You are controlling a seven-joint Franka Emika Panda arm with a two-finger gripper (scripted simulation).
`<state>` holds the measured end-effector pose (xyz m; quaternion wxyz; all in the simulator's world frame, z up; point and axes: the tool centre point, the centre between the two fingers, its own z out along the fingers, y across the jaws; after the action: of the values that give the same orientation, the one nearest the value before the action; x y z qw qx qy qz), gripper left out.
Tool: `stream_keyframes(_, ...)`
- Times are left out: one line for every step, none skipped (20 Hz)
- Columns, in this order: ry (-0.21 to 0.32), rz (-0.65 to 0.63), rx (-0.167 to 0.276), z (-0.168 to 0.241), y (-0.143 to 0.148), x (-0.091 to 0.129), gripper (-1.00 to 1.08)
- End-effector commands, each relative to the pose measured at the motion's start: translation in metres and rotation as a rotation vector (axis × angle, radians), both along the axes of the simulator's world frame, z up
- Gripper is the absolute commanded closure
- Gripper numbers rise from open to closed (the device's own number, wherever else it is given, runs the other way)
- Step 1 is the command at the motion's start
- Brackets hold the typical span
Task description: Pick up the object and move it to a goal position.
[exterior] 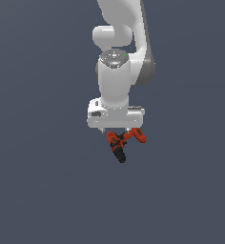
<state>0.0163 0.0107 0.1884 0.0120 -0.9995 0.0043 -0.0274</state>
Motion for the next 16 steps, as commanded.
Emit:
stream_keyframes(0.000, 0.000, 0.000, 0.000, 0.000, 0.000, -0.60)
stream_keyframes(0.000, 0.000, 0.000, 0.000, 0.000, 0.000, -0.60)
stream_keyframes(0.002, 0.001, -0.001, 0.000, 0.000, 0.000, -0.60)
stream_keyframes(0.004, 0.002, -0.001, -0.001, 0.000, 0.001, -0.60)
stream_keyframes(0.008, 0.004, -0.003, -0.002, 0.000, 0.001, -0.60)
stream_keyframes(0.012, 0.007, -0.004, -0.003, 0.000, 0.002, -0.60)
stream_keyframes(0.017, 0.010, -0.006, -0.004, 0.001, 0.002, -0.60)
stream_keyframes(0.023, 0.013, -0.008, -0.005, 0.001, 0.003, -0.60)
stream_keyframes(0.030, 0.018, -0.010, -0.006, 0.001, 0.004, -0.60)
stream_keyframes(0.038, 0.022, -0.013, -0.008, 0.002, 0.005, -0.60)
stream_keyframes(0.047, 0.027, -0.016, -0.010, 0.002, 0.006, -0.60)
stream_keyframes(0.057, 0.033, -0.019, -0.012, 0.002, 0.007, -0.60)
stream_keyframes(0.067, 0.039, -0.023, -0.015, 0.003, 0.008, -0.60)
stream_keyframes(0.079, 0.046, -0.026, -0.017, 0.003, 0.010, -0.60)
stream_keyframes(0.091, 0.053, -0.030, -0.020, 0.004, 0.011, -0.60)
stream_keyframes(0.105, 0.061, -0.035, -0.023, 0.005, 0.012, -0.60)
